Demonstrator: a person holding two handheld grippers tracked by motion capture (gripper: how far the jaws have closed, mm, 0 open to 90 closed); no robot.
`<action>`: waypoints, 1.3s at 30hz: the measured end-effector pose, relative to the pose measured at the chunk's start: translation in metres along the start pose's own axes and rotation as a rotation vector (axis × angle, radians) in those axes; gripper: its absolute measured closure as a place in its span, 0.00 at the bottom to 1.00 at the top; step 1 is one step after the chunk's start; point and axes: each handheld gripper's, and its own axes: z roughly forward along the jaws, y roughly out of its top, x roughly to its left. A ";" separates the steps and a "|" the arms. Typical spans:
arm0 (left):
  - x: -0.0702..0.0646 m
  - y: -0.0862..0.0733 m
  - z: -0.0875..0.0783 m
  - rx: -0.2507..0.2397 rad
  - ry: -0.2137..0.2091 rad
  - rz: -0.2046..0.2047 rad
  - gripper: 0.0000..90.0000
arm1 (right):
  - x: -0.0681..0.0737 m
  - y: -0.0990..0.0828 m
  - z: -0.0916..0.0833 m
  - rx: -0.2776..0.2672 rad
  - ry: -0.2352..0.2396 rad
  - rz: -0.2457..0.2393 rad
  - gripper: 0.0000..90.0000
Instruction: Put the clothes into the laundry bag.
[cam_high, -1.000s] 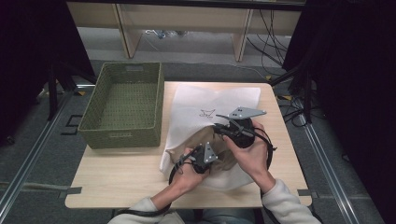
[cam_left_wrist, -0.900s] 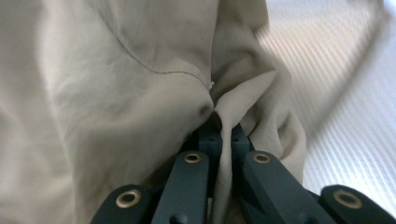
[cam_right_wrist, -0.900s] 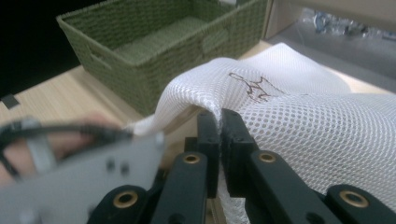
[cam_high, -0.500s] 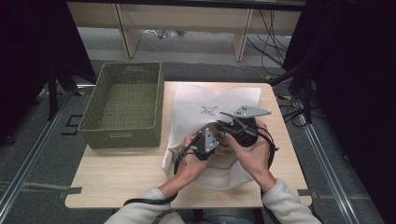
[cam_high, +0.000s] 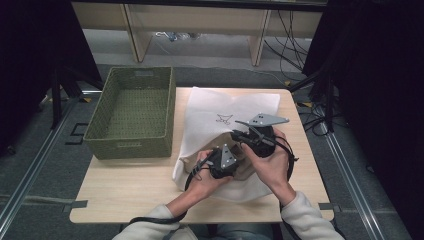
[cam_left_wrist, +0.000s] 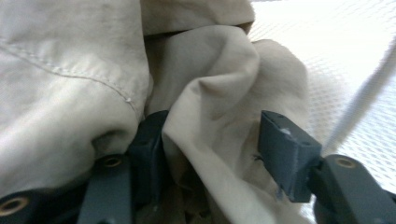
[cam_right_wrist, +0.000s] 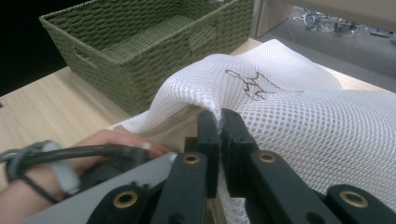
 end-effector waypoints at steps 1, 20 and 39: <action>-0.002 -0.001 -0.006 -0.016 0.002 -0.004 0.44 | 0.000 0.000 0.001 -0.004 0.006 -0.006 0.98; -0.017 -0.017 -0.048 0.030 -0.003 0.059 0.35 | 0.002 0.000 0.001 0.010 0.017 0.003 0.98; 0.008 0.011 -0.025 -0.202 0.151 -0.118 0.96 | 0.008 0.003 -0.003 -0.030 0.016 -0.005 0.98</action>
